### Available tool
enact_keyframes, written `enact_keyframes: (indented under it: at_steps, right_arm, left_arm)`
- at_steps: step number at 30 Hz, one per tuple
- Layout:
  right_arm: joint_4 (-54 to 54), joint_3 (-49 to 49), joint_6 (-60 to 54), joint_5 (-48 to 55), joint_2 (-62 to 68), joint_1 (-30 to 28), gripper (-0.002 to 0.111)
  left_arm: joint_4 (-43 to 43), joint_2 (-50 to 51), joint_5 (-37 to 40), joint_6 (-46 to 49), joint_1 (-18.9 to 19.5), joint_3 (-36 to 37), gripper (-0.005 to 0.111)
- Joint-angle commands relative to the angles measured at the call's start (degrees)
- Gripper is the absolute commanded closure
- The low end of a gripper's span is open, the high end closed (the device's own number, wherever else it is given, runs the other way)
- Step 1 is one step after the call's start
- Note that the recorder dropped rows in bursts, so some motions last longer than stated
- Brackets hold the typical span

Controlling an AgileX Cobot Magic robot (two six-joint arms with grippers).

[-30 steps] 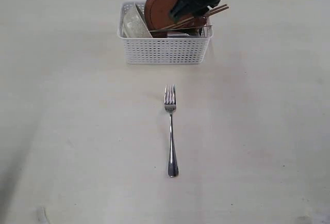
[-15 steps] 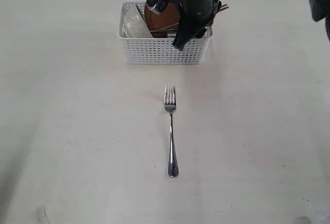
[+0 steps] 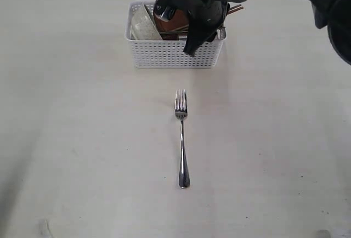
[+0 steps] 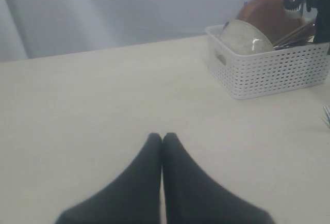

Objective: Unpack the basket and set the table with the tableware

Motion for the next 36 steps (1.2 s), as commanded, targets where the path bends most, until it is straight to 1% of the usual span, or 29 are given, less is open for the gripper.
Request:
enact_keyframes:
  at_steps: [1,4,12,15,19,24,31,34,36]
  right_arm:
    - [-0.91,-0.03,-0.05,0.28,0.64,-0.25,0.088]
    - [-1.06,-0.03,-0.14,1.07,0.64,-0.06,0.109]
    - [-4.88,-0.03,-1.71,3.96,-0.26,1.97,0.109]
    - [-5.11,-0.03,-3.74,3.96,-1.30,3.45,0.109]
    - [-8.18,-0.03,-4.19,4.81,-2.31,5.11,0.109]
    - [-13.28,-0.06,-4.19,11.19,-3.48,5.98,0.109]
    - [-10.95,-0.06,-4.19,12.00,-11.74,7.03,0.109]
    - [-6.99,-0.06,-4.19,13.21,-15.48,7.61,0.109]
    - [-1.74,-0.06,-7.53,14.54,-17.80,7.79,0.109]
  left_arm:
    - [0.15,-0.20,0.05,0.00,-0.36,0.10,0.107]
    - [0.15,-0.20,0.05,0.00,-0.36,0.10,0.107]
    - [0.15,-0.20,0.05,0.00,-0.36,0.10,0.107]
    - [0.15,-0.20,0.05,0.00,-0.36,0.10,0.107]
    - [0.15,-0.20,0.05,0.00,-0.36,0.10,0.107]
    - [0.15,-0.20,0.05,0.00,-0.36,0.10,0.107]
    - [0.15,-0.20,0.05,0.00,-0.36,0.10,0.107]
    - [0.15,-0.20,0.05,0.00,-0.36,0.10,0.107]
    - [0.15,-0.20,0.05,0.00,-0.36,0.10,0.107]
